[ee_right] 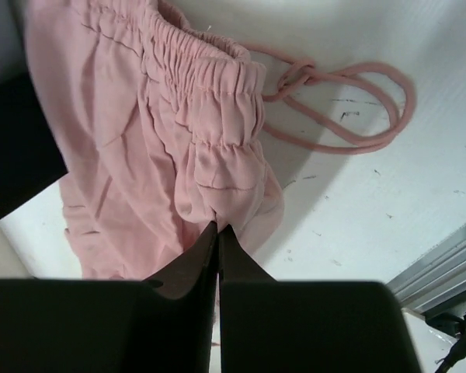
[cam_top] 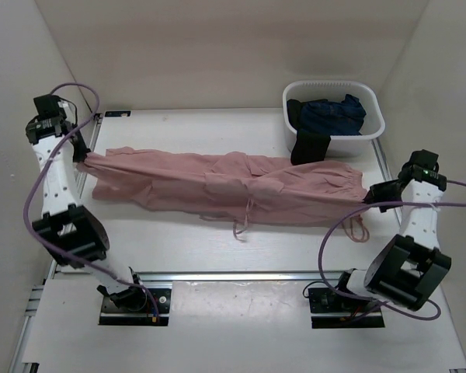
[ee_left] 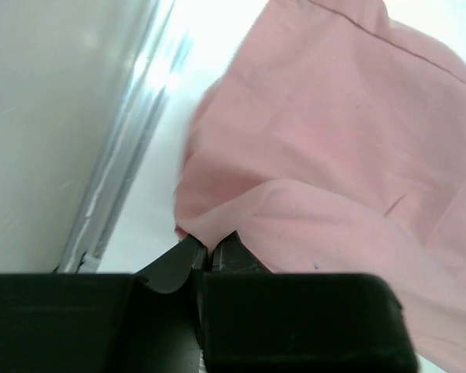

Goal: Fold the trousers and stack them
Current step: Fold the trousers

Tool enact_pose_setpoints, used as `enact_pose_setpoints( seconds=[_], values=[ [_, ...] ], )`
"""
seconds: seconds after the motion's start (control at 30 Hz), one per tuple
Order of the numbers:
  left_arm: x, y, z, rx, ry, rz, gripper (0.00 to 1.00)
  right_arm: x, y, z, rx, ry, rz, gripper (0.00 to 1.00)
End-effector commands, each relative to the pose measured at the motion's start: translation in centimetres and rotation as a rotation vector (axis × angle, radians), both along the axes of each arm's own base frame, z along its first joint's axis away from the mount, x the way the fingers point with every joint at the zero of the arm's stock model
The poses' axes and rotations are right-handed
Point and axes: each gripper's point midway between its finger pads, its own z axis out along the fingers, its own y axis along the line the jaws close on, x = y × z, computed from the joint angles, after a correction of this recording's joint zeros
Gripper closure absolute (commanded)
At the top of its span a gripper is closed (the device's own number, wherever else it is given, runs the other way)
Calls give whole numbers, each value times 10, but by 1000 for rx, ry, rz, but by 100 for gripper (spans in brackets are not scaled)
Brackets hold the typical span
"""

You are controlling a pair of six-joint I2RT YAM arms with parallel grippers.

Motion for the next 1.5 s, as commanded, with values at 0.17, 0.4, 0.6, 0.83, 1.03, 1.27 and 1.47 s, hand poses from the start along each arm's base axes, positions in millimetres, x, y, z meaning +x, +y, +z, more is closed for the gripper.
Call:
enact_pose_setpoints(
  seconds=[0.17,0.4,0.6,0.83,1.03,1.27,1.47],
  values=[
    [-108,19,-68,49,260,163,86,-48,-13,-23,-58,62,-72,100],
    [-186,36,-139,30,425,327,86,-91,-28,-38,-181,185,-120,100],
    [-223,38,-162,7,502,406,86,-109,-23,-45,-186,227,-159,100],
    [-238,55,-157,86,520,482,86,-135,-5,-55,-118,280,-244,99],
    [-256,41,-173,53,571,477,28,-142,-24,-35,-226,263,-330,14],
    [-168,42,-93,20,257,336,14,-80,-39,26,-398,55,-154,17],
    [-113,26,-93,16,305,185,13,-31,-7,2,-338,59,44,19]
  ],
)
